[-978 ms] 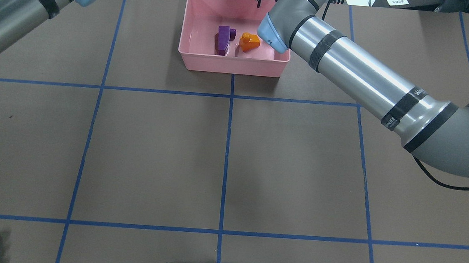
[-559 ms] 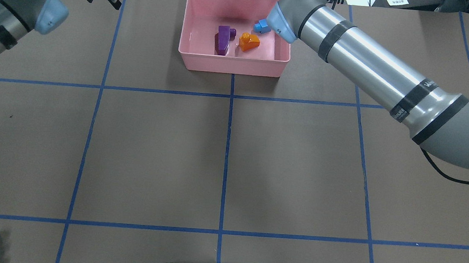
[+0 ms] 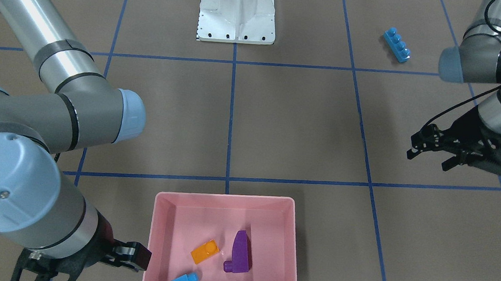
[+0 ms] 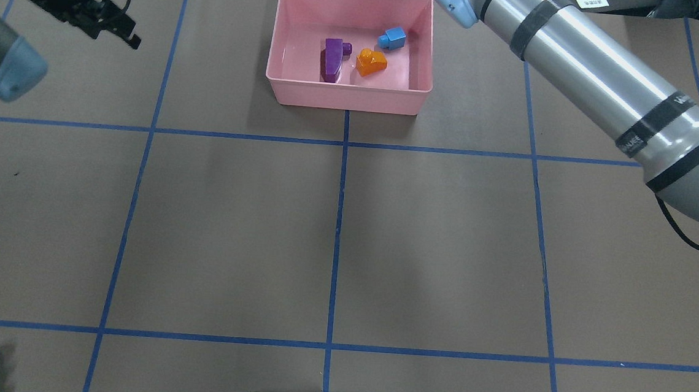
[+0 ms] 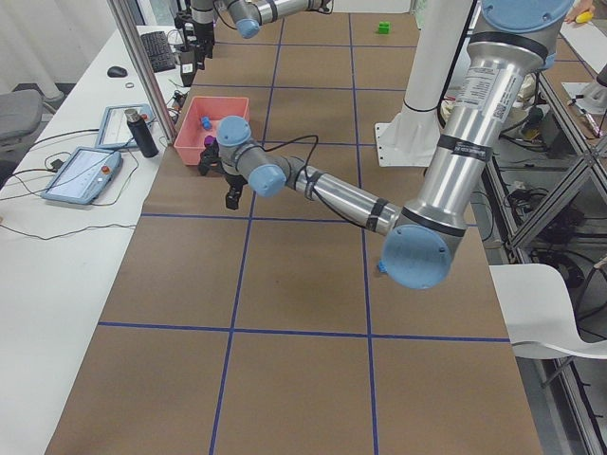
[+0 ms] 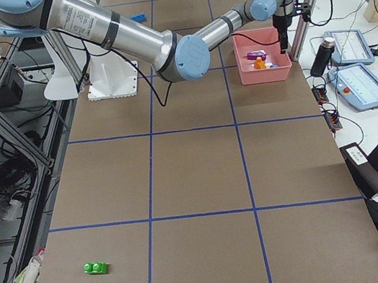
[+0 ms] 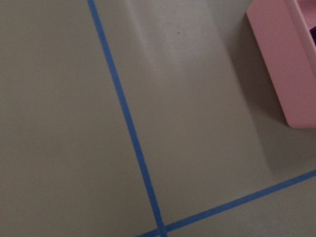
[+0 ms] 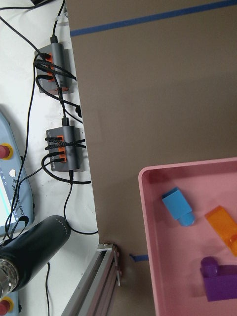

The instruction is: Put all blocks into box

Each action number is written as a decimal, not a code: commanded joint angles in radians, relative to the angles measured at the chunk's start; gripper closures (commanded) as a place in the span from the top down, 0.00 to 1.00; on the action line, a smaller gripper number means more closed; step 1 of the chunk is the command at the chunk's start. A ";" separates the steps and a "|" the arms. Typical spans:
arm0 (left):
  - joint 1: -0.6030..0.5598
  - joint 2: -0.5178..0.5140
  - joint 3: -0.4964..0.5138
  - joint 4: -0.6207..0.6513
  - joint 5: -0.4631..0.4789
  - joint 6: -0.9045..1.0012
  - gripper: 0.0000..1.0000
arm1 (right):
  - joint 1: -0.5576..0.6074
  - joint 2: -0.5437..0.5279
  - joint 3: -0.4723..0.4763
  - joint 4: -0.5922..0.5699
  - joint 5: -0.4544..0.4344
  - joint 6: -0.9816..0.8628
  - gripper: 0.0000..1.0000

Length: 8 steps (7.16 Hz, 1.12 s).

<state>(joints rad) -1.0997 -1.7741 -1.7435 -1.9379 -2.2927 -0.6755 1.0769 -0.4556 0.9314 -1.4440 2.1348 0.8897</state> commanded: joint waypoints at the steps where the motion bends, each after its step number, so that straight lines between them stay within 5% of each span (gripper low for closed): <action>1: 0.183 0.302 -0.271 -0.003 0.146 -0.245 1.00 | 0.040 -0.148 0.221 -0.084 0.040 -0.050 1.00; 4: 0.436 0.538 -0.388 -0.012 0.177 -0.432 1.00 | 0.093 -0.357 0.569 -0.309 0.048 -0.216 1.00; 6: 0.532 0.808 -0.390 -0.295 0.177 -0.456 1.00 | 0.113 -0.484 0.725 -0.322 0.066 -0.227 1.00; 7: 0.610 0.834 -0.384 -0.349 0.183 -0.554 1.00 | 0.123 -0.527 0.778 -0.323 0.079 -0.241 1.00; 8: 0.738 0.832 -0.361 -0.357 0.290 -0.650 1.00 | 0.126 -0.558 0.809 -0.323 0.086 -0.244 1.00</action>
<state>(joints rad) -0.4950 -0.9740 -2.1239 -2.2454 -2.0868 -1.2161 1.1956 -0.9634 1.6844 -1.7649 2.2089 0.6547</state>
